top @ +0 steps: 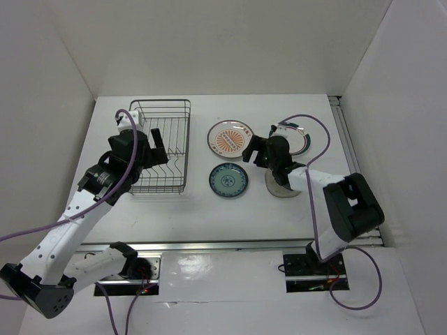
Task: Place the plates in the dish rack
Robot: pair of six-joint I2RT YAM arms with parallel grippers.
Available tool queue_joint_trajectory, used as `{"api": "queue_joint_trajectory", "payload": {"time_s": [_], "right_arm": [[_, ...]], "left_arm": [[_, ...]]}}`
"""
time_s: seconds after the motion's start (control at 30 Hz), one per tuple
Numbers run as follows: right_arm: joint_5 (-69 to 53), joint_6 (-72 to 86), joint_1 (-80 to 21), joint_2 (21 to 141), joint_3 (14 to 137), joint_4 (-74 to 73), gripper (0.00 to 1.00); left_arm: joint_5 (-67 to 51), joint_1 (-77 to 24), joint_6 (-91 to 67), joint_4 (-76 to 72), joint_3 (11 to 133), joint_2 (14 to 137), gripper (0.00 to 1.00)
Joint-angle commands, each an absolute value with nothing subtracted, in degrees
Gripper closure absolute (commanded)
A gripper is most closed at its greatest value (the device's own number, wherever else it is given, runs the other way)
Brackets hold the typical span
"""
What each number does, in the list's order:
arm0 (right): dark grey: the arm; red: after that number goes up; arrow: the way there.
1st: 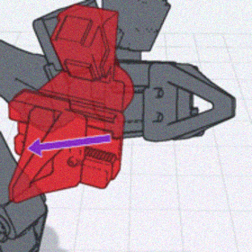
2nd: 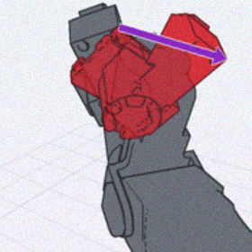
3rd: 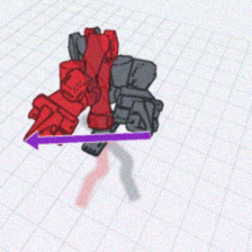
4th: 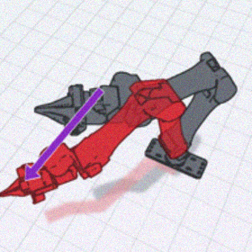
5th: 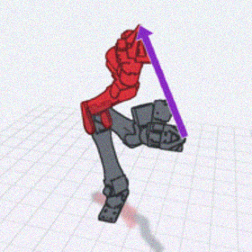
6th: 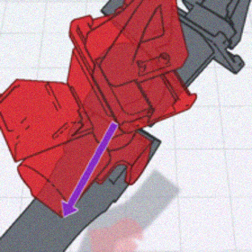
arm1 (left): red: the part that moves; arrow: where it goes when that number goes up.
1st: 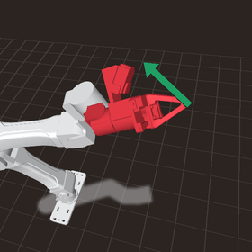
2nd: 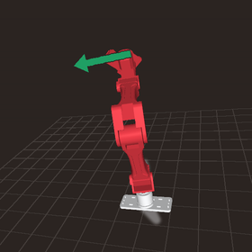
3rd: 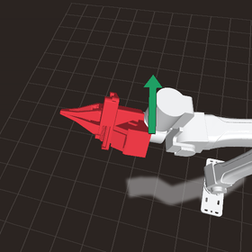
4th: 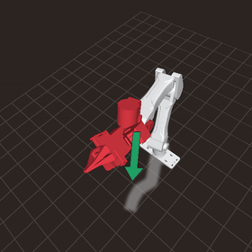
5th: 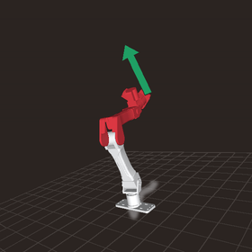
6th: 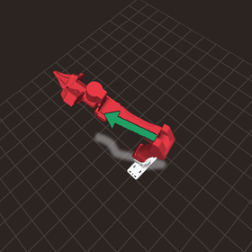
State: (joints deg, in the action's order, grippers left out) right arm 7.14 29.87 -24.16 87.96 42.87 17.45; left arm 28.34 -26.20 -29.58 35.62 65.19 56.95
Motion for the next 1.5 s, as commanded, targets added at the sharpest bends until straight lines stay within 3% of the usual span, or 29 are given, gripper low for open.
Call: {"api": "queue_joint_trajectory", "payload": {"time_s": [0.0,0.43,0.6,0.67,0.7,0.73,0.83,0.9,1.17,1.47], "right_arm": [[1.07,33.74,-20.40,93.84,45.35,27.41,0.02],[-5.27,36.12,-17.49,112.04,56.68,30.32,0.06],[-7.73,39.28,-15.83,118.29,61.77,30.32,0.13],[-9.05,39.81,-15.30,121.09,62.92,30.32,0.23],[-9.05,40.51,-14.77,121.90,64.15,29.63,0.36],[-9.05,40.52,-14.77,122.60,64.68,29.01,0.37],[-10.90,41.84,-13.36,124.37,65.21,29.00,0.88],[-11.78,42.71,-12.05,125.07,65.21,29.00,1.00],[-13.71,43.86,-10.90,121.83,63.02,31.29,1.00],[-12.22,37.73,-12.12,98.55,63.54,26.20,1.00]], "left_arm": [[28.21,-27.06,-27.95,33.14,64.07,56.78,0.00],[27.16,-27.07,-27.42,32.61,64.07,56.78,0.00],[27.16,-27.07,-27.42,32.61,64.07,56.78,0.00],[27.16,-27.07,-27.42,32.61,64.07,57.30,0.00],[27.16,-27.07,-27.42,32.61,64.07,57.30,0.00],[27.16,-27.07,-27.42,32.61,64.07,57.30,0.00],[27.16,-27.07,-27.42,32.61,64.07,57.30,0.00],[27.16,-27.07,-27.42,32.61,64.07,57.30,0.00],[26.63,-27.07,-27.42,32.61,63.54,58.44,0.00],[19.16,-27.07,-25.40,29.27,62.75,59.24,0.00]]}}
